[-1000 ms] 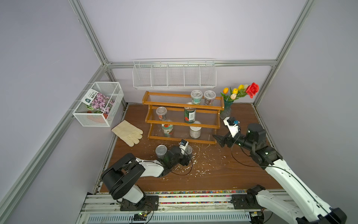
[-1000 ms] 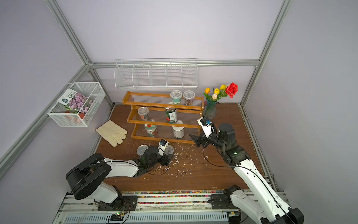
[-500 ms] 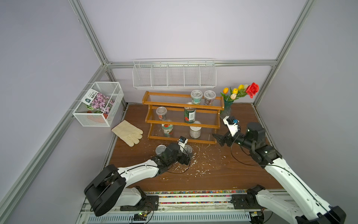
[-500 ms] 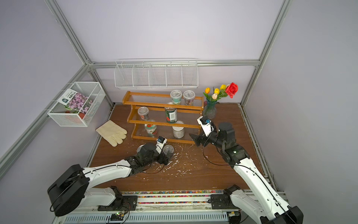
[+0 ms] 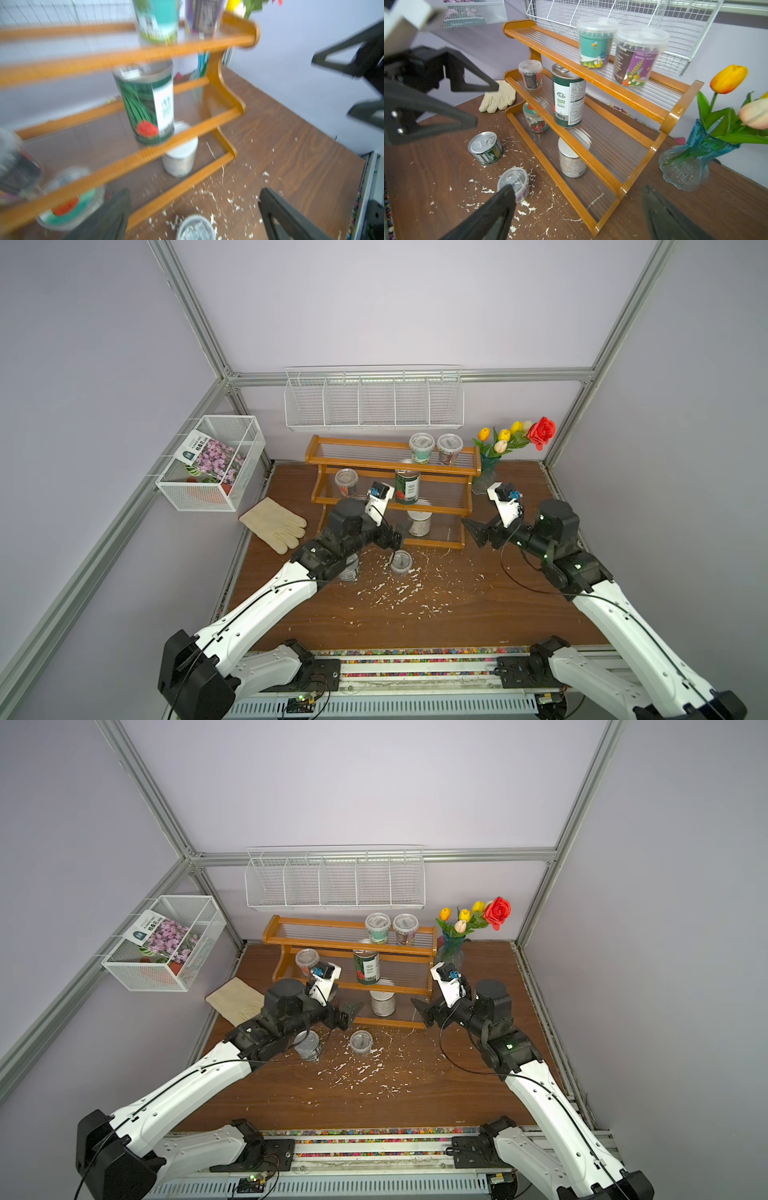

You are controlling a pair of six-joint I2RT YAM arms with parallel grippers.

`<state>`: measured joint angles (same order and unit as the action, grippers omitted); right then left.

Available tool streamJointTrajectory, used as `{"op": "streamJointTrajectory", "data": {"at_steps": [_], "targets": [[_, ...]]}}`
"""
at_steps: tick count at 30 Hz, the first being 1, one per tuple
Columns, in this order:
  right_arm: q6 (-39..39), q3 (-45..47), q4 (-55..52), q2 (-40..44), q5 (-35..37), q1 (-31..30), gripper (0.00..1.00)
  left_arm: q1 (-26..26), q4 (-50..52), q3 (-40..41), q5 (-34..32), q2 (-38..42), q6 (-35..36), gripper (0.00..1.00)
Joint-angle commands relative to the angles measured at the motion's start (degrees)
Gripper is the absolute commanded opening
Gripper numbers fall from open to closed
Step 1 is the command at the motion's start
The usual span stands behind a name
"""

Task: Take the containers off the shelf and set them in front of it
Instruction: 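Pick up a container from the shelf.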

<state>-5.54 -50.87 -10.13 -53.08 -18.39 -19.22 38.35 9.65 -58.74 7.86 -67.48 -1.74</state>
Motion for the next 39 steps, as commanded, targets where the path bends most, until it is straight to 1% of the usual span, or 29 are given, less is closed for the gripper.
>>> {"op": "streamJointTrajectory", "data": {"at_steps": [1, 4, 10, 12, 19, 31, 39], "targets": [[1.6, -1.6, -1.0, 1.2, 1.1, 1.3, 0.97, -1.6, 4.9, -8.0, 6.4, -3.2, 4.3, 1.00], [2.0, -2.2, -1.5, 0.8, 1.6, 2.3, 0.97, -2.7, 7.7, -16.4, 7.2, -8.3, 5.1, 1.00], [2.4, -4.9, -1.1, -1.5, 1.8, 2.8, 0.97, -3.5, 6.7, -28.5, 6.5, -18.4, 5.9, 0.99], [2.4, -5.5, -0.5, -1.9, 1.9, 2.8, 0.97, -3.6, 6.8, -31.7, 5.7, -21.6, 6.5, 1.00], [3.1, -7.5, 1.3, -3.7, 1.1, 2.9, 0.98, -5.4, 7.6, -41.4, 6.5, -30.5, 6.3, 1.00], [3.3, -9.3, 1.7, -4.7, 0.6, 2.9, 0.97, -6.1, 10.0, -53.0, 10.1, -40.8, 6.4, 0.99], [2.7, -10.0, 1.2, -4.8, 0.7, 2.9, 0.98, -6.3, 11.1, -56.3, 11.8, -44.0, 7.0, 0.92]]}}
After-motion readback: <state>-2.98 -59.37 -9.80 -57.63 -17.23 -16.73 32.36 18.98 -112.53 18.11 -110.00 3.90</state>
